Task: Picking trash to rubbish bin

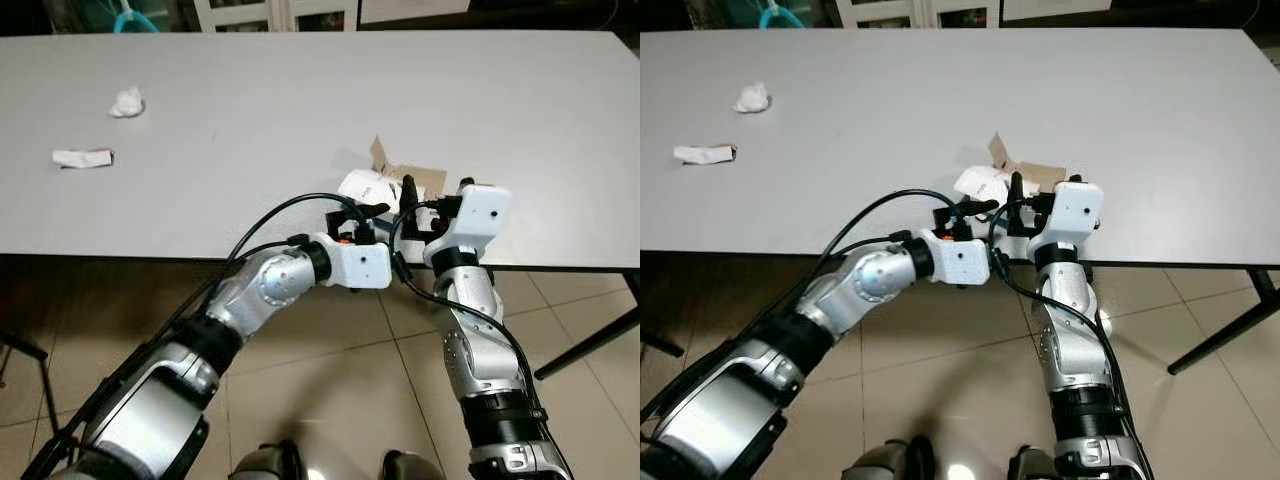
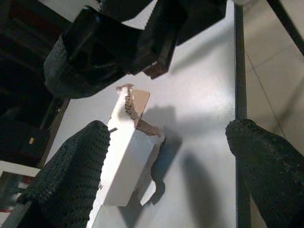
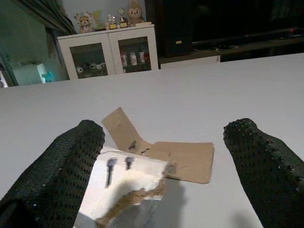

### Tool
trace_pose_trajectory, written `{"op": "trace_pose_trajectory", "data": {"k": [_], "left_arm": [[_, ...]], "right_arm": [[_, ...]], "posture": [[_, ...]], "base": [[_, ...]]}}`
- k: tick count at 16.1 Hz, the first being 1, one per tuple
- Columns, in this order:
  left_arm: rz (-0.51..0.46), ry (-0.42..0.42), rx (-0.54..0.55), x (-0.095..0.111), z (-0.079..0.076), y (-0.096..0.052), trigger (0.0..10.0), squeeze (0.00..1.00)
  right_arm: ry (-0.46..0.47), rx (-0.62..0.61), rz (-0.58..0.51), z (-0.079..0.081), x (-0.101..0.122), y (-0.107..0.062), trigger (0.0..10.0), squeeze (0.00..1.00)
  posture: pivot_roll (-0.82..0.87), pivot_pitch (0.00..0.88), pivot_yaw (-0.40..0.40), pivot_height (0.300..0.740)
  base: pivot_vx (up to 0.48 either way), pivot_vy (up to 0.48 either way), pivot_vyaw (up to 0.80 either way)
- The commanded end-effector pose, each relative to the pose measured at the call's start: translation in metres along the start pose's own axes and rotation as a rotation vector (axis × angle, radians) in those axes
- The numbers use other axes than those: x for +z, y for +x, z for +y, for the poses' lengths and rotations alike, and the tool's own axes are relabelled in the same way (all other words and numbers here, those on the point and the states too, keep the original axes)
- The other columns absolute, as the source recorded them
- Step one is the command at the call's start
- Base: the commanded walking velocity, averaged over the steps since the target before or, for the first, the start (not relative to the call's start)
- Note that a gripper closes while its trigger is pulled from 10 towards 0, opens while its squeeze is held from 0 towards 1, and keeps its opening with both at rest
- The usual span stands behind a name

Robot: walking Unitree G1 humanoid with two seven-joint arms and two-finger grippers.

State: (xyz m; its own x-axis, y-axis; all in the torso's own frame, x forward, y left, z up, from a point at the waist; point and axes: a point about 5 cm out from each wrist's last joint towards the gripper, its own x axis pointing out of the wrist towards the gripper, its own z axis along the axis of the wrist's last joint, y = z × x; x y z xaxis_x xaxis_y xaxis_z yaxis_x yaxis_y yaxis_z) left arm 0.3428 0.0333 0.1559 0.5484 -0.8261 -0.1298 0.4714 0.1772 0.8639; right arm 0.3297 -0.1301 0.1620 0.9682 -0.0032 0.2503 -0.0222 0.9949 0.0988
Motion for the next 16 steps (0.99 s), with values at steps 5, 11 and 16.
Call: {"op": "trace_pose_trajectory", "data": {"k": [5,11,16], "left_arm": [[0.036,0.115,-0.02,-0.002,0.001,0.011,10.0,0.0],[0.037,0.137,0.011,0.002,0.003,0.019,10.0,0.0],[0.096,0.196,0.022,-0.002,0.0,0.024,10.0,0.0]], "right_arm": [[-0.001,-0.028,-0.02,-0.004,0.004,-0.006,10.0,0.0],[-0.038,-0.097,-0.036,-0.024,0.009,-0.007,10.0,0.0],[-0.075,-0.154,-0.047,-0.043,0.014,-0.007,10.0,0.0]], "posture": [[-0.06,0.202,0.098,0.74],[-0.07,0.209,0.095,0.74],[-0.09,0.218,0.087,0.74]], "base": [[0.0,0.0,0.0],[0.0,0.0,0.0],[0.0,0.0,0.0]]}}
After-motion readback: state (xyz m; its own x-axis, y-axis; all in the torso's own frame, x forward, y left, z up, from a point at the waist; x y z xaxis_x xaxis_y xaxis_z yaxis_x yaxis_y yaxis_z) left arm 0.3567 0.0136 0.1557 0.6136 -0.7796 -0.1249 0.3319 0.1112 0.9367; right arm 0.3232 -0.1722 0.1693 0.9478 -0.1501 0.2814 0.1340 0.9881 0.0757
